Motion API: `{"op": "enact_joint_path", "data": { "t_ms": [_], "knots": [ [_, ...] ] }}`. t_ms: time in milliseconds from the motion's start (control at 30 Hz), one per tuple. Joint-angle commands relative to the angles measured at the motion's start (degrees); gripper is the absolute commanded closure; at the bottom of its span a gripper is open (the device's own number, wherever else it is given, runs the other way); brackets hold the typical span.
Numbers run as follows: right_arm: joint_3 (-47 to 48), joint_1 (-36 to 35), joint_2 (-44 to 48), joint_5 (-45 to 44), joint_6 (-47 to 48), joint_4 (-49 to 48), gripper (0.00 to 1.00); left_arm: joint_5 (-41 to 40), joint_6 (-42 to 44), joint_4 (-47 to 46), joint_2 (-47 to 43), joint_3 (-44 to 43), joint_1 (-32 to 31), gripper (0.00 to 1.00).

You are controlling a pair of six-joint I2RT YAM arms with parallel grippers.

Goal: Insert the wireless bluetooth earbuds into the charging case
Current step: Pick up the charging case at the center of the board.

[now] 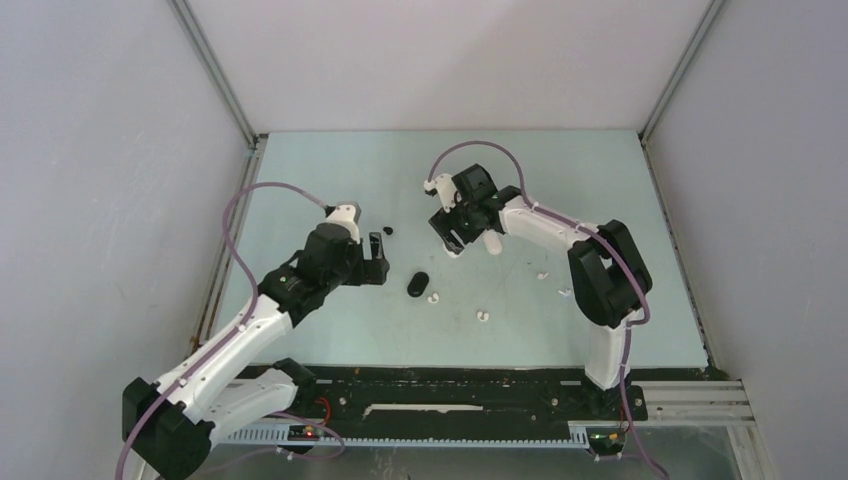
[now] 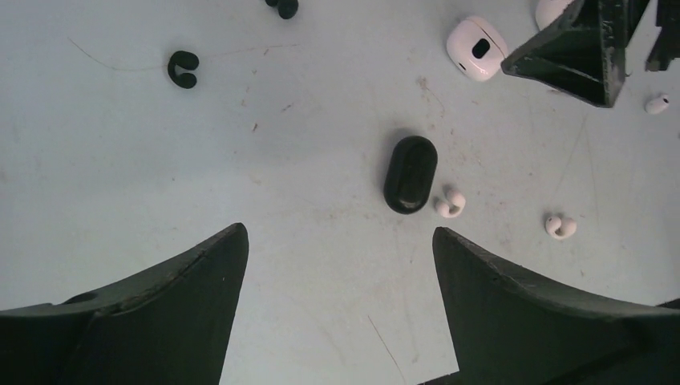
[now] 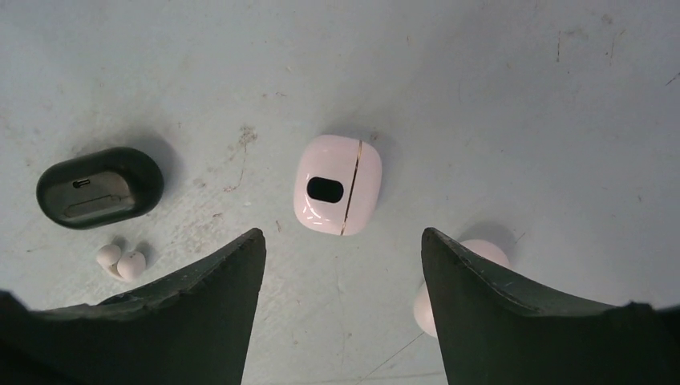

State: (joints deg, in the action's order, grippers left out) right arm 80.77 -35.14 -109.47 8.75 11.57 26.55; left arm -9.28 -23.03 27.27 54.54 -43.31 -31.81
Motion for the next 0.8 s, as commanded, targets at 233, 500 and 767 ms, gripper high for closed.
{"op": "enact_joint_path", "data": {
  "t_ms": [233,500,767],
  "knots": [
    [5.26,-2.87,-5.31,-4.71,-0.89,3.19,0.30,4.44,-4.29,-2.14,-5.05,3.23,0.00,0.09],
    [5.52,-2.85,-7.83,-5.56,-0.73,3.30,0.32,5.76,-5.23,-2.70,-5.37,4.31,0.00,0.10],
    [7.09,-2.87,-9.69,-5.23,-0.46,3.56,0.38,6.73,-5.55,-3.11,-5.43,5.06,-0.09,0.10]
  ]
}}
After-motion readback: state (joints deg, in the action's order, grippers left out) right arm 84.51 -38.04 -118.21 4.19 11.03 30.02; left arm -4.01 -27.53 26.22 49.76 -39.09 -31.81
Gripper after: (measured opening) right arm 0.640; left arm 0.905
